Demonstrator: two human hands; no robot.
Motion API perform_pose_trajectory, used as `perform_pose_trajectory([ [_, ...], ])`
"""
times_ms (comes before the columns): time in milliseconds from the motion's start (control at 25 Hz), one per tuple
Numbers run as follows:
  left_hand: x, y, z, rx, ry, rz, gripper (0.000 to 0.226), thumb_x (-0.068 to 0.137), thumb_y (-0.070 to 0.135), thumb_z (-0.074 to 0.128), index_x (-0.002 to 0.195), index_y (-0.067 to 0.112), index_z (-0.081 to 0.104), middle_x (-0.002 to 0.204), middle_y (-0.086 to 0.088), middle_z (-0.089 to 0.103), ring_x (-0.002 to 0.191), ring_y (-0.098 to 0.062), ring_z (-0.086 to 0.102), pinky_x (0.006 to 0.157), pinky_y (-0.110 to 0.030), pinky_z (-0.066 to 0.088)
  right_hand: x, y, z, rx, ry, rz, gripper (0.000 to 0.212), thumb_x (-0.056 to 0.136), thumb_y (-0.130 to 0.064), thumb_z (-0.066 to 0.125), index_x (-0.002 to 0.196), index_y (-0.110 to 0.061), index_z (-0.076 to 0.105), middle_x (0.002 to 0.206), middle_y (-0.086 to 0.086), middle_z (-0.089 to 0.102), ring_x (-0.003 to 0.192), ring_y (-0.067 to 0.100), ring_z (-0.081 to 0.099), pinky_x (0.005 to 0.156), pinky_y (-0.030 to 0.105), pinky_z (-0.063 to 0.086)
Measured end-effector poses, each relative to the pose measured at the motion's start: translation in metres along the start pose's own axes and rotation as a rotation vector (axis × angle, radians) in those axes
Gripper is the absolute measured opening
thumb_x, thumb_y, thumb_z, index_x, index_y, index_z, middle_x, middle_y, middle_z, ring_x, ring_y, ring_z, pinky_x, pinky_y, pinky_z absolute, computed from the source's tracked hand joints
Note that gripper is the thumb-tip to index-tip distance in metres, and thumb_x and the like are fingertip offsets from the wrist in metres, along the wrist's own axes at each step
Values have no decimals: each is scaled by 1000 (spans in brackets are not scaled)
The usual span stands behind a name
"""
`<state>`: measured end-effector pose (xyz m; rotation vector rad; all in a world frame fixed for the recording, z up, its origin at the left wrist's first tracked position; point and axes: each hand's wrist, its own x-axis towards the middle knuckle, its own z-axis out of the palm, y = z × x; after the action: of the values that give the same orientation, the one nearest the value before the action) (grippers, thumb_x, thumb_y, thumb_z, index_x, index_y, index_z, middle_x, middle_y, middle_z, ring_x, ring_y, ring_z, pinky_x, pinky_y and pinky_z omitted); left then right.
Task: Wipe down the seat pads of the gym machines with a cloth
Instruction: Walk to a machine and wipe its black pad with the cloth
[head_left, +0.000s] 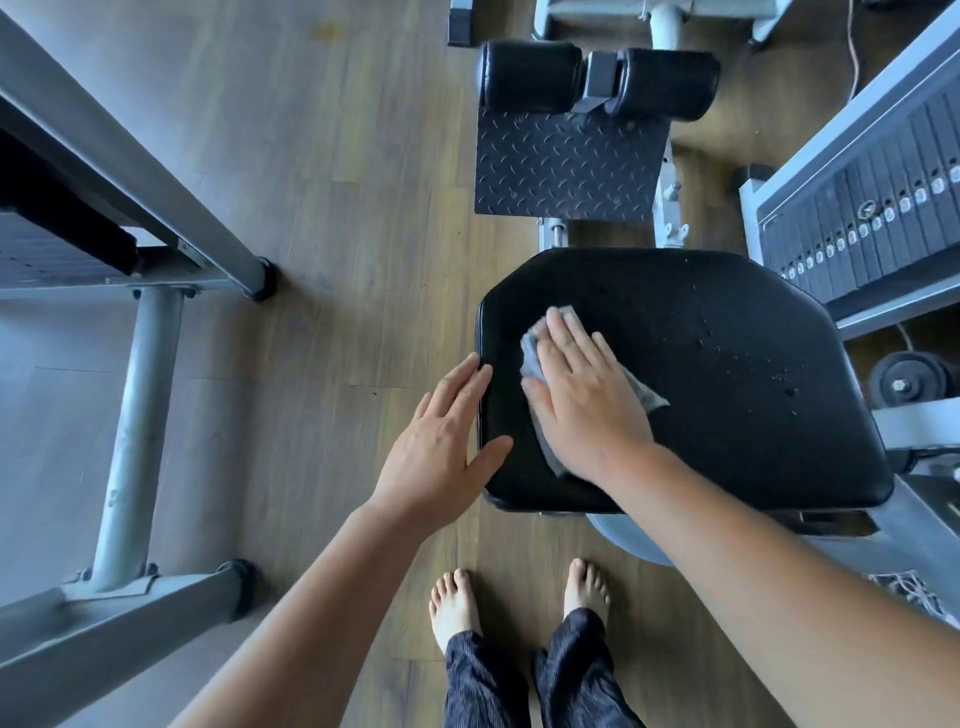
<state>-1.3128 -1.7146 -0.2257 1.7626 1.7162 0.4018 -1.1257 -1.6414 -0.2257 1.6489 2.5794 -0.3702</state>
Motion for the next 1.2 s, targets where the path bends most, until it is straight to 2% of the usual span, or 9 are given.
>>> perform_pose_trajectory([
  [120, 5, 4, -1, 12, -1, 25, 73, 99, 48, 54, 163, 35, 20, 169, 21, 6, 153, -9, 19, 111, -29, 36, 4, 18, -4, 9, -42, -40, 62, 107, -41, 23, 160, -9, 18, 170, 6, 6, 157, 18, -1, 127, 42, 11],
  [200, 10, 9, 0, 54, -17, 31, 72, 100, 52, 50, 163, 36, 20, 169, 20, 4, 151, -13, 22, 110, -32, 39, 50, 25, -8, -16, -52, 21, 62, 107, -41, 19, 161, -11, 14, 170, 5, 3, 157, 18, -2, 128, 41, 8],
  [320, 14, 21, 7, 89, 6, -4, 70, 100, 57, 45, 162, 37, 20, 170, 20, 3, 145, -18, 28, 106, -34, 41, 97, 33, -12, 9, -35, 131, 60, 107, -40, 21, 160, -12, 17, 170, 6, 8, 157, 20, 2, 128, 42, 6],
  [480, 12, 37, 24, 68, 53, -114, 71, 101, 58, 44, 163, 35, 17, 170, 19, -2, 150, -20, 21, 109, -36, 42, 34, 30, -4, 31, 28, 68, 60, 107, -41, 22, 159, -10, 21, 169, 7, 11, 157, 20, 3, 127, 44, 10],
  [600, 11, 46, 35, 38, 101, -146, 70, 102, 53, 46, 163, 31, 18, 171, 16, -1, 153, -21, 18, 114, -37, 39, 15, 46, -6, 44, -14, -13, 61, 107, -42, 22, 160, -12, 22, 170, 4, 10, 157, 16, 2, 128, 41, 10],
  [760, 12, 44, 41, 33, 129, -152, 67, 104, 48, 45, 163, 26, 21, 172, 11, 2, 158, -18, 5, 126, -39, 23, 83, 59, -12, 44, -17, 129, 61, 106, -41, 20, 160, -13, 20, 170, 3, 9, 157, 17, 2, 128, 41, 6],
  [880, 11, 41, 42, 74, 172, -90, 63, 105, 40, 48, 161, 18, 30, 172, 3, 9, 159, -16, 1, 127, -34, 12, 80, 57, -11, 22, -3, 166, 61, 107, -41, 21, 160, -12, 18, 170, 6, 9, 157, 20, 1, 128, 43, 7],
  [1040, 11, 38, 44, 65, 175, -20, 59, 105, 34, 47, 159, 14, 35, 171, 3, 18, 159, -12, 1, 128, -34, 14, 21, 49, -7, 5, -5, 56, 62, 107, -41, 23, 160, -10, 18, 170, 7, 8, 157, 20, 1, 128, 43, 10],
  [1200, 12, 39, 45, 64, 178, -42, 60, 105, 38, 44, 160, 16, 34, 170, 6, 20, 158, -8, 0, 127, -31, 12, 75, 66, -15, 14, -36, 53, 61, 107, -41, 21, 161, -13, 16, 170, 4, 7, 157, 17, 0, 128, 41, 6],
])
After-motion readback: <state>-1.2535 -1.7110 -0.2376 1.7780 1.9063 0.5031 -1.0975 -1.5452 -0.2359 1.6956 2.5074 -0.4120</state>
